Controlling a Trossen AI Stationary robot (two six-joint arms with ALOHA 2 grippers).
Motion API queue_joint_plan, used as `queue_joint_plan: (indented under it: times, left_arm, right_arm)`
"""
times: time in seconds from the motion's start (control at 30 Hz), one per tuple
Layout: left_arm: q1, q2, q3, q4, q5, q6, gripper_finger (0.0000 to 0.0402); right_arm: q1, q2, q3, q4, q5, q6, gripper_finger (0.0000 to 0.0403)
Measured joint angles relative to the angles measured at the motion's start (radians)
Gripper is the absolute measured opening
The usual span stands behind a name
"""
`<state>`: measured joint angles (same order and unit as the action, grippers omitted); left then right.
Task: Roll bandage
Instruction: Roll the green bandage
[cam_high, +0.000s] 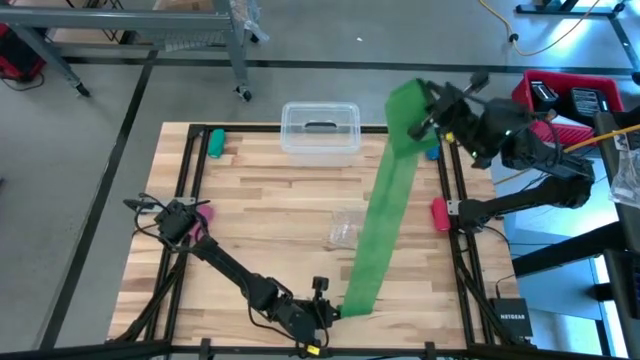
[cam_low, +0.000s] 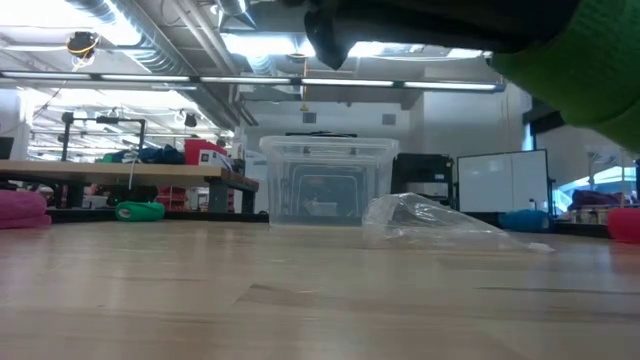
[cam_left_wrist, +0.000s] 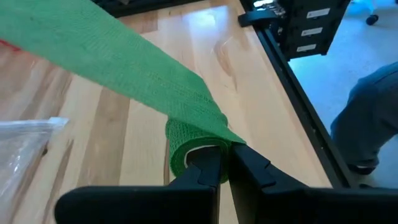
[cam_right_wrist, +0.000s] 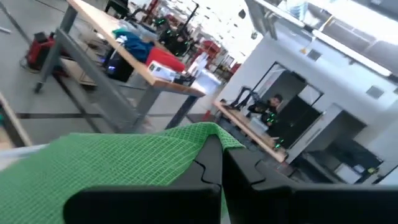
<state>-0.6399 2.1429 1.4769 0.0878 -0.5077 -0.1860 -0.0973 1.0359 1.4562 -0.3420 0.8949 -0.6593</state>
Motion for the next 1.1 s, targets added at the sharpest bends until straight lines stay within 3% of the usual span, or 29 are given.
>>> queue_joint_plan:
  times: [0.23,0.5,0.7,0.8,1.0,1.1]
  left_arm:
    - [-0.001,0.014,0.0,0.007,0.005,-0.04,0.0011]
    - [0.042,-0.01,0.0,0.035,0.0,-0.068,0.0011]
    - [0.078,-0.031,0.0,0.047,0.001,-0.084,0.0011]
    - [0.084,-0.03,0.0,0.049,0.008,-0.096,0.0011]
    - [0.081,-0.03,0.0,0.047,0.01,-0.209,0.0011]
    - [0.077,-0.03,0.0,0.041,0.01,-0.285,0.0011]
  right_arm:
    - [-0.143,-0.003,0.056,-0.028,-0.174,0.073,0.0003]
    - [-0.147,0.051,0.056,-0.423,-0.368,0.379,0.0004]
    - [-0.146,0.13,0.055,-0.633,-0.415,0.549,0.0016]
    - [-0.146,0.172,0.055,-0.695,-0.442,0.628,0.0055]
    - [-0.145,0.195,0.056,-0.752,-0.456,0.669,0.0175]
    - [-0.145,0.192,0.094,-0.821,-0.567,0.713,0.0224]
